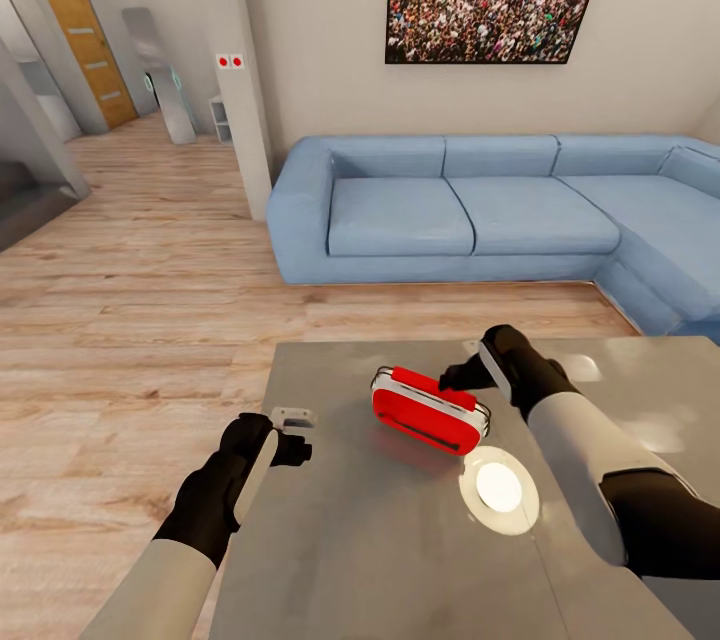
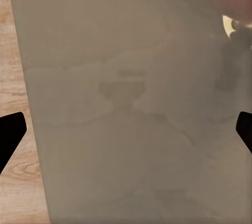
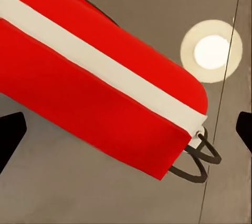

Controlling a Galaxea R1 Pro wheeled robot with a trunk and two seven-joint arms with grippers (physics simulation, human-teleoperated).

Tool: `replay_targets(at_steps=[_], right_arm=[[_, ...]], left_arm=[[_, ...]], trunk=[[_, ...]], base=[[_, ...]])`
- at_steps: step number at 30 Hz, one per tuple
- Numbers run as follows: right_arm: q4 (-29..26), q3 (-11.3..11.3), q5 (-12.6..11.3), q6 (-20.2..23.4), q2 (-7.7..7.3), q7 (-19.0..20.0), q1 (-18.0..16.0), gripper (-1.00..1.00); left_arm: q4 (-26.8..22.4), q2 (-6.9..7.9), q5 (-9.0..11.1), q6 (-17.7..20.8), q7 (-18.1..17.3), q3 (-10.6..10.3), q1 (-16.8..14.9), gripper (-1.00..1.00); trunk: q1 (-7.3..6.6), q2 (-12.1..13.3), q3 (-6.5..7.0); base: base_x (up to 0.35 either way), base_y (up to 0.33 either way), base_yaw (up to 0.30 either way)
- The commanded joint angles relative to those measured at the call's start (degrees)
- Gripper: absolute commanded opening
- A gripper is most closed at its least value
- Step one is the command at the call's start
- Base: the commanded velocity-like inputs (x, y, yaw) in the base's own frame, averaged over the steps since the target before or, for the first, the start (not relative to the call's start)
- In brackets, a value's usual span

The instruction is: Turn on the radio receiver that's on the table in the living room.

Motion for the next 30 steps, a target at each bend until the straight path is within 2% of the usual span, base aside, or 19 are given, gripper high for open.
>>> replay_targets(at_steps=[1, 7, 11, 20, 24, 25, 26, 30], right_arm=[[-0.1, 0.8, 0.1, 0.0, 0.00, 0.0, 0.0, 1.00], [-0.8, 7.7, 0.5, -0.1, 0.02, 0.3, 0.0, 1.00], [-0.9, 9.8, 0.5, -0.1, 0.08, 0.8, 0.0, 1.00], [-1.0, 11.2, 0.6, -0.1, 0.14, 1.6, 0.0, 1.00], [-1.0, 14.3, 0.6, -0.1, 0.20, 1.8, 0.0, 1.00], [-1.1, 16.0, 0.6, -0.2, 0.23, 2.1, 0.0, 1.00], [-1.3, 16.9, 0.6, -0.2, 0.24, 2.3, 0.0, 1.00], [-2.2, 19.9, 0.6, -0.2, 0.27, 4.3, 0.0, 1.00]], left_arm=[[0.0, 0.00, 0.0, 0.0, 0.0, 0.0, 0.0, 1.00], [0.0, 0.00, 0.0, 0.0, 0.0, 0.0, 0.0, 1.00], [0.0, 0.00, 0.0, 0.0, 0.0, 0.0, 0.0, 1.00], [-0.1, 0.00, 0.0, 0.0, 0.0, 0.0, 0.0, 1.00], [-0.1, 0.00, 0.0, 0.0, 0.0, 0.0, 0.0, 1.00], [-0.1, 0.00, 0.0, 0.0, 0.0, 0.0, 0.0, 1.00], [-0.1, 0.00, 0.0, 0.0, 0.0, 0.0, 0.0, 1.00], [-0.1, 0.00, 0.0, 0.0, 0.0, 0.0, 0.0, 1.00]], trunk=[[0.00, 0.0, 0.00], [0.00, 0.0, 0.00], [0.00, 0.0, 0.00], [0.00, 0.0, 0.00], [0.00, 0.0, 0.00], [0.00, 0.0, 0.00], [0.00, 0.0, 0.00], [0.00, 0.0, 0.00]], base=[[0.000, 0.000, 0.000], [0.000, 0.000, 0.000], [0.000, 0.000, 0.000], [0.000, 0.000, 0.000], [0.000, 0.000, 0.000], [0.000, 0.000, 0.000], [0.000, 0.000, 0.000], [0.000, 0.000, 0.000]])
